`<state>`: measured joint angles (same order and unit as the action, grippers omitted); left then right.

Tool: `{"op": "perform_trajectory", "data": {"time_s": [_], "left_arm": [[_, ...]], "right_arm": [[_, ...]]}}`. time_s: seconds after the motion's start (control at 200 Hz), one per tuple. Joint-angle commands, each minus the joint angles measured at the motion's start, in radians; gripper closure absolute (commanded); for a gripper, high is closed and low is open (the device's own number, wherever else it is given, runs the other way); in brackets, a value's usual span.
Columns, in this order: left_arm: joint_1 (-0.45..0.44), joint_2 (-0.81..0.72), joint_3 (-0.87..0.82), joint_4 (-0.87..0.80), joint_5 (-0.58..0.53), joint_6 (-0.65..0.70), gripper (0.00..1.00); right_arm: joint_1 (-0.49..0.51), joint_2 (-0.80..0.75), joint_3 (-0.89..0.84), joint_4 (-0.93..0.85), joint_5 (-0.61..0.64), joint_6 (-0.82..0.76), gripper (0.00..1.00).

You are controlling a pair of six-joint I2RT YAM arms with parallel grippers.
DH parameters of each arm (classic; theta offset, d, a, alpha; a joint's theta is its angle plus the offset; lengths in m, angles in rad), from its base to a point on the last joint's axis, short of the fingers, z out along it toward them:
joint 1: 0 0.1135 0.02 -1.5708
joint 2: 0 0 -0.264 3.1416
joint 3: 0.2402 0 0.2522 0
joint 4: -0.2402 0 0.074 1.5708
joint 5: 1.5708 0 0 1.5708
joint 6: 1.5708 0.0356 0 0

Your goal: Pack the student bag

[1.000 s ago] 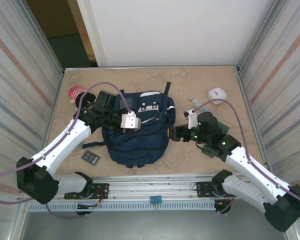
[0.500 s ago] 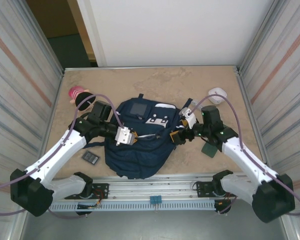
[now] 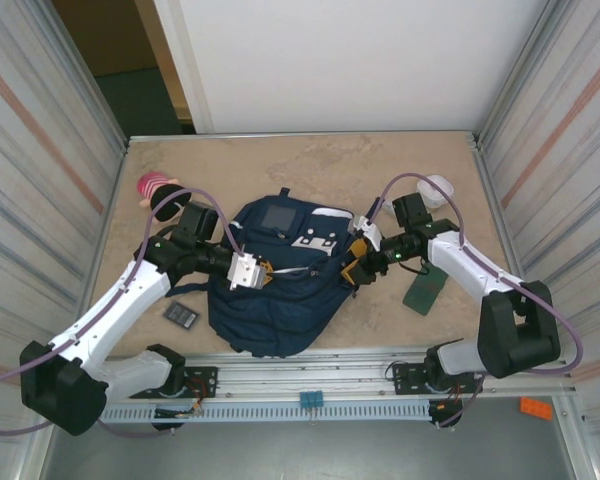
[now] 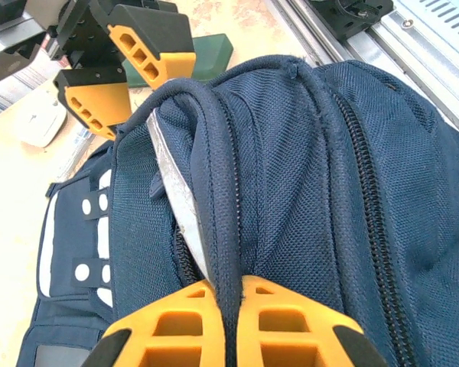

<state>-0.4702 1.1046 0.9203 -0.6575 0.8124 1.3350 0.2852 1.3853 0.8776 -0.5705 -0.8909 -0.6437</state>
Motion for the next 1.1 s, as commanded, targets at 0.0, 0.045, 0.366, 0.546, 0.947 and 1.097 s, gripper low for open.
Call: {"op": "perform_trajectory", "data": {"time_s": [0.0,0.045,0.366,0.546,0.947,1.097], "left_arm": [[0.012,-0.032,0.017,0.091,0.105,-0.007,1.0],[0.013,-0.031,0.017,0.1,0.112,-0.015,1.0],[0.013,-0.054,-0.009,0.157,0.09,-0.072,1.0],[0.015,-0.066,-0.029,0.186,0.081,-0.092,1.0],[0.018,-0.068,-0.026,0.201,0.1,-0.1,1.0],[0.022,-0.07,-0.027,0.215,0.109,-0.112,1.0]], "right_arm": [[-0.009,0.047,0.052,-0.103,-0.087,-0.065,0.4],[-0.009,0.07,0.073,-0.129,-0.102,-0.075,0.47],[-0.005,0.124,0.141,-0.225,-0.151,-0.095,0.91],[0.001,0.071,0.107,-0.213,-0.161,-0.085,0.85],[-0.026,0.135,0.1,-0.178,-0.099,0.015,0.41],[-0.022,0.149,0.094,-0.184,-0.094,0.003,0.41]]}}
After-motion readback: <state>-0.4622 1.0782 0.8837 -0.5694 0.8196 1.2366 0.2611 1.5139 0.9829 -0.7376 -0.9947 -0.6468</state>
